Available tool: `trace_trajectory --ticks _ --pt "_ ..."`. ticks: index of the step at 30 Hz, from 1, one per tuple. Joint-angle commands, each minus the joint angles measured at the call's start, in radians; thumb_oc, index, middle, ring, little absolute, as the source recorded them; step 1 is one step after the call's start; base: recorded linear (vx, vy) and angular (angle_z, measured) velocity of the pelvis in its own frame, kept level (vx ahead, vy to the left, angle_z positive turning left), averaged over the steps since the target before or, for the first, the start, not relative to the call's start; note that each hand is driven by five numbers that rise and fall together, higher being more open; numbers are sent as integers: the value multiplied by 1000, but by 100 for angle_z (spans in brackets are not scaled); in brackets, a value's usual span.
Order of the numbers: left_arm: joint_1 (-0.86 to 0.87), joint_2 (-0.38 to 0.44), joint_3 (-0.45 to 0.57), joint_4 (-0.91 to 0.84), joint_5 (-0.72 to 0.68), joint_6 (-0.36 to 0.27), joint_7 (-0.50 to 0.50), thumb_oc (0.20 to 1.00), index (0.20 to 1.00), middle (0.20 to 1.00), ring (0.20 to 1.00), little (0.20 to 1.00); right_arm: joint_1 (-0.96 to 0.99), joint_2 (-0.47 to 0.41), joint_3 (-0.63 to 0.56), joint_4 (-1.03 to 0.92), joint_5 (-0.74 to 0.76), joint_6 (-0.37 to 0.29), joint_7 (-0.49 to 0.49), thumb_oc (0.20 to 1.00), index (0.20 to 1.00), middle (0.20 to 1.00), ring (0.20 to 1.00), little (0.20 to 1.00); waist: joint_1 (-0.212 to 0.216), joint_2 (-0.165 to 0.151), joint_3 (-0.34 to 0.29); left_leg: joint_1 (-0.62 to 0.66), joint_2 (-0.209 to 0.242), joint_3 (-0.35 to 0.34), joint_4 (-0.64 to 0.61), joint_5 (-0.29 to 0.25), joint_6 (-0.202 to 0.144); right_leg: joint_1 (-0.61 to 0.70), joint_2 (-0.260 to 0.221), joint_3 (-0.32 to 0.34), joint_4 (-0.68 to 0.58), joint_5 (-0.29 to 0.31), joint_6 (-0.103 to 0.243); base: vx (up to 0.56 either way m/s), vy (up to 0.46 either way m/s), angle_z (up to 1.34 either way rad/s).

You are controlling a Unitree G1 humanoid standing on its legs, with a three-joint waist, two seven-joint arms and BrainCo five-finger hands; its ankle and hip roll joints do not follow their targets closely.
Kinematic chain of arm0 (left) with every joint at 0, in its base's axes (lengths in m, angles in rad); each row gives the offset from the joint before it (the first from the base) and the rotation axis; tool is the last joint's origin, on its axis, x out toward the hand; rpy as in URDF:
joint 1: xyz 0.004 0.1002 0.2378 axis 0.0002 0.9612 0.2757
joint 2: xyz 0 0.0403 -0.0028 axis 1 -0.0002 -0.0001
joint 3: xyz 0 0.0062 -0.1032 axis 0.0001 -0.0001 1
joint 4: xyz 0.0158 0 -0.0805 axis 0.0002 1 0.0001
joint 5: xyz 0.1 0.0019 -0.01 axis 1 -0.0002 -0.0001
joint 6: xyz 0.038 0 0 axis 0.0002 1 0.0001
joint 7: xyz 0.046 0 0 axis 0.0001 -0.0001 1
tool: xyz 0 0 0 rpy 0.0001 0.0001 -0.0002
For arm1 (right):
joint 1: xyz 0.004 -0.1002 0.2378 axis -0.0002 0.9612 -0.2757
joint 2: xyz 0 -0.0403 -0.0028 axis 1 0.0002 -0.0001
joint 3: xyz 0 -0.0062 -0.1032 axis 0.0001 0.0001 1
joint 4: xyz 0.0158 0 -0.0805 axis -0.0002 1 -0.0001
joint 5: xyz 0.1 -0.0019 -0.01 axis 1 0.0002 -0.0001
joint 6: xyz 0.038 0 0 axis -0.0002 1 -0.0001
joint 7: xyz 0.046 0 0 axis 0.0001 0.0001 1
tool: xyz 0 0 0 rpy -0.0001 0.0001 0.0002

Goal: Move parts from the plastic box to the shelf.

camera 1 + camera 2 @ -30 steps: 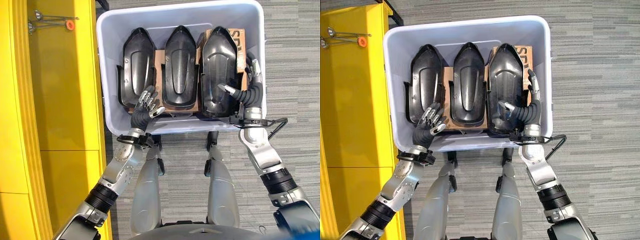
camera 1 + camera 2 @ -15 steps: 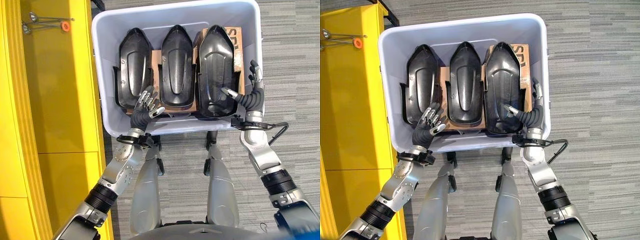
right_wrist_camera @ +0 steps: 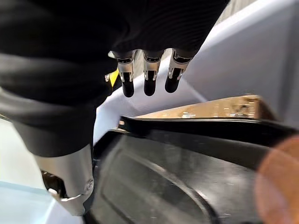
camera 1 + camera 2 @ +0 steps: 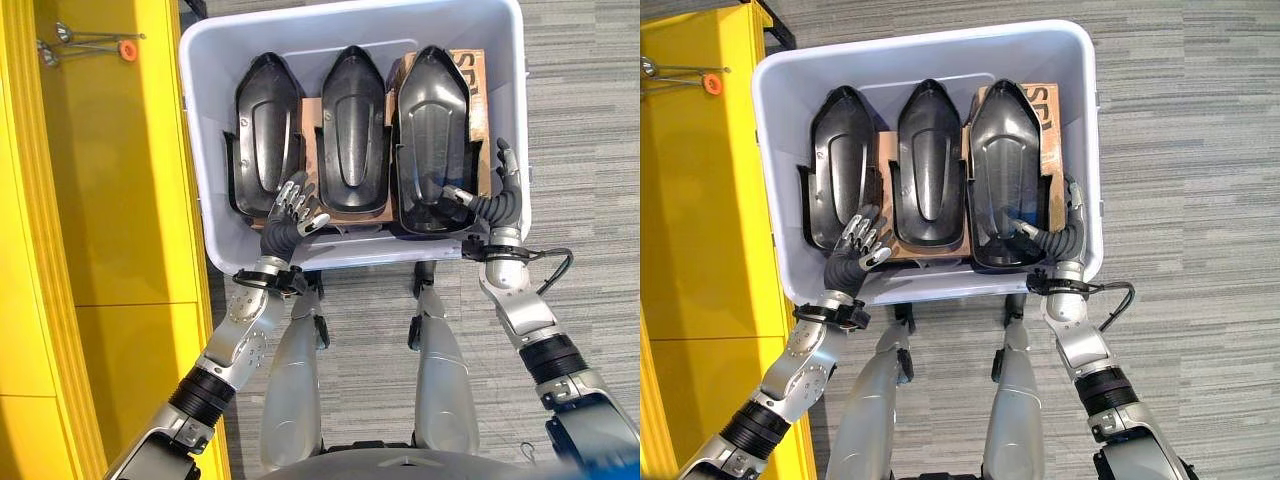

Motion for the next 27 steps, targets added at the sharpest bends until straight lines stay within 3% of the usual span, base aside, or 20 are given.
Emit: trace_trajectory --ticks 1,16,20,21,22,24,27 --pt "13 26 15 -83 40 -53 7 1000 1000 1000 1000 1000 -7 -13 -22 -18 -38 -24 -28 1000 1000 1000 1000 1000 12 5 -32 -29 35 -56 96 -50 -64 -45 -2 63 81 20 11 0 0 0" --pt "8 27 6 -87 18 -57 -1 1000 1000 1000 1000 1000 -82 -8 -29 187 2 0 -65 1000 1000 1000 1000 1000 21 27 -13 -42 31 -52 91 -45 -64 -75 -2 67 96 17 10 0 0 0" --pt "0 30 -4 -96 9 -51 -6 1000 1000 1000 1000 1000 -179 -12 1 284 -12 34 -69 1000 1000 1000 1000 1000 34 41 -4 -56 28 -55 95 -43 -61 -89 -2 67 105 16 9 -1 -4 3" --pt "-1 30 -4 -97 7 -51 -7 1000 1000 1000 1000 1000 -195 -14 11 302 -17 39 -64 950 950 950 950 950 36 42 -3 -58 29 -57 95 -43 -61 -90 -3 67 106 16 8 0 0 0" --pt "-4 29 -5 -96 5 -50 -7 1000 1000 1000 1000 1000 -215 -18 29 322 -30 48 -57 200 200 200 200 200 38 44 -2 -61 29 -56 96 -43 -61 -93 -2 67 110 14 8 13 -10 -3" --pt "-7 32 1 -99 11 -45 -6 1000 1000 1000 1000 1000 -247 -34 67 329 -106 90 -40 200 200 200 200 200 41 41 2 -66 30 -60 101 -47 -60 -99 0 63 119 9 6 9 -6 -2" --pt "-10 23 2 -91 16 -45 -6 1000 1000 1000 1000 1000 -241 -36 76 314 -149 102 -41 200 200 200 200 200 41 41 3 -67 30 -62 102 -47 -59 -102 1 63 125 7 6 0 0 0"
